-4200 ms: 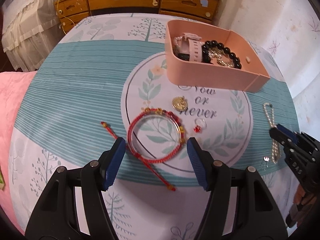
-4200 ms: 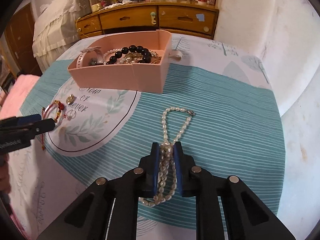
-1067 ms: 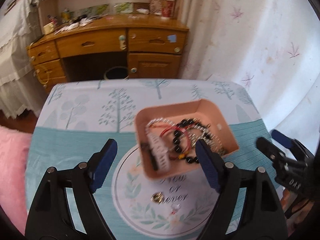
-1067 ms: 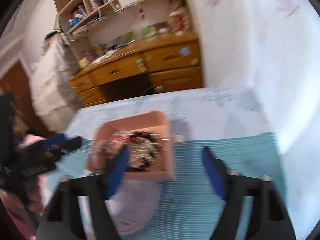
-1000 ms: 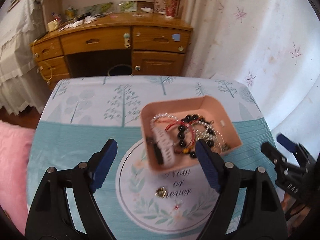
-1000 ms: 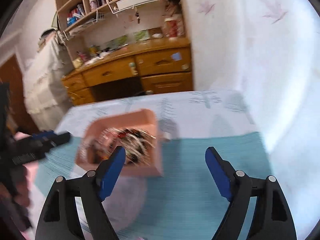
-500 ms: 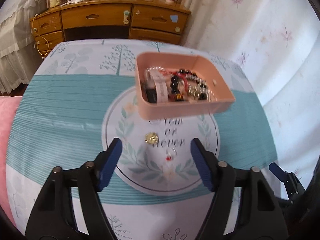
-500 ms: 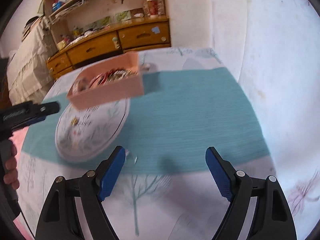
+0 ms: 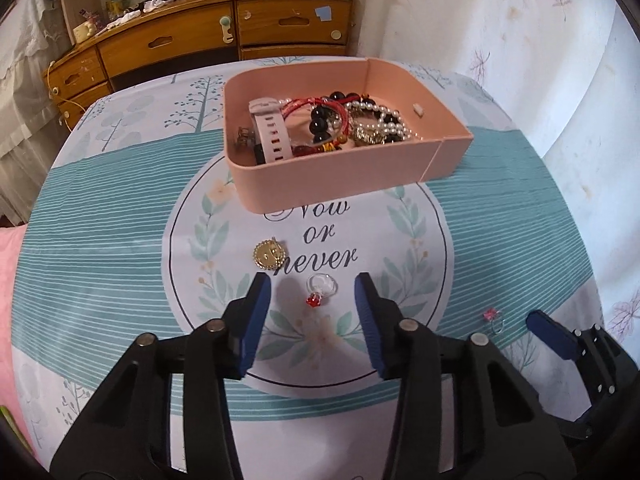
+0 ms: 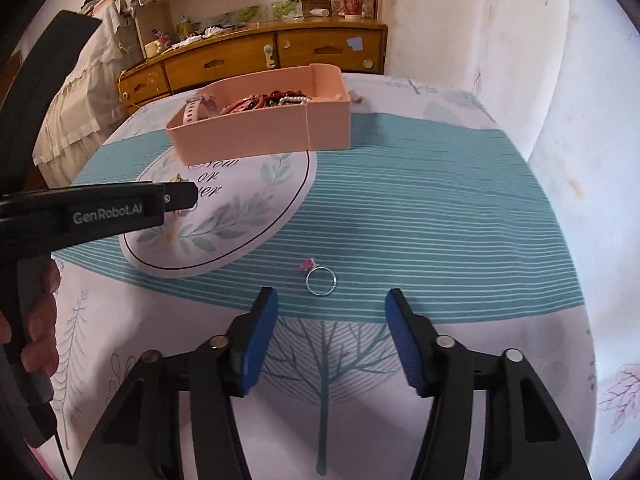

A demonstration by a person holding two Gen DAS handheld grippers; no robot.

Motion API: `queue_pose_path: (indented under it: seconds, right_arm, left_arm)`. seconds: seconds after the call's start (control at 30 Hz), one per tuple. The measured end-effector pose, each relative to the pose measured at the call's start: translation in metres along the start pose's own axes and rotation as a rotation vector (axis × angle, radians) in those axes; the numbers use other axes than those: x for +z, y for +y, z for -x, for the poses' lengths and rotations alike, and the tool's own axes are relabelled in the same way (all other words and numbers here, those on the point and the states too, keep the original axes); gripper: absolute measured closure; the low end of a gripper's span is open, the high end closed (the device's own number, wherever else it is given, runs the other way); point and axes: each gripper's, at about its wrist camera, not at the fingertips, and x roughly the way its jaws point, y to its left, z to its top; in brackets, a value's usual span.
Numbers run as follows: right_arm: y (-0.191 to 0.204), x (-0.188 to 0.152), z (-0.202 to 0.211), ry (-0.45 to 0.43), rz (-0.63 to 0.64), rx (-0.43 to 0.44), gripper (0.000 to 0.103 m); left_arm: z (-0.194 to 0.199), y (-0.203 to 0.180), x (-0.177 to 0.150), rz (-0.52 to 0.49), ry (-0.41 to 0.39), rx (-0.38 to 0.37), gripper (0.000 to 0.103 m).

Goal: Organize jewelry
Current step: 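Grasp the red-stone ring with the left gripper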

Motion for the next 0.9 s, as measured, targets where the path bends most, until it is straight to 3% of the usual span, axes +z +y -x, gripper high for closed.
queue_pose_path:
  seconds: [0.4,0.6,0.9]
  right_arm:
    - [0.004,0.011,-0.015,-0.03,0.038,0.011,0.067]
    - [0.0,0.019,-0.02,-0.027,0.028,0.049,0.089]
    - [-0.007,0.026,-0.023,-0.002,-0.036,0.095,0.09]
  left_arm:
    - [-0.008,-0.011,-0.007,-0.077,-0.001,0.013,0.085]
    - [-0.008,-0.013,-0.007,-0.082,-0.003,0.007,0.09]
    - [-0.006,-0.003,-0.006,-0.054,-0.006,-0.01,0.091]
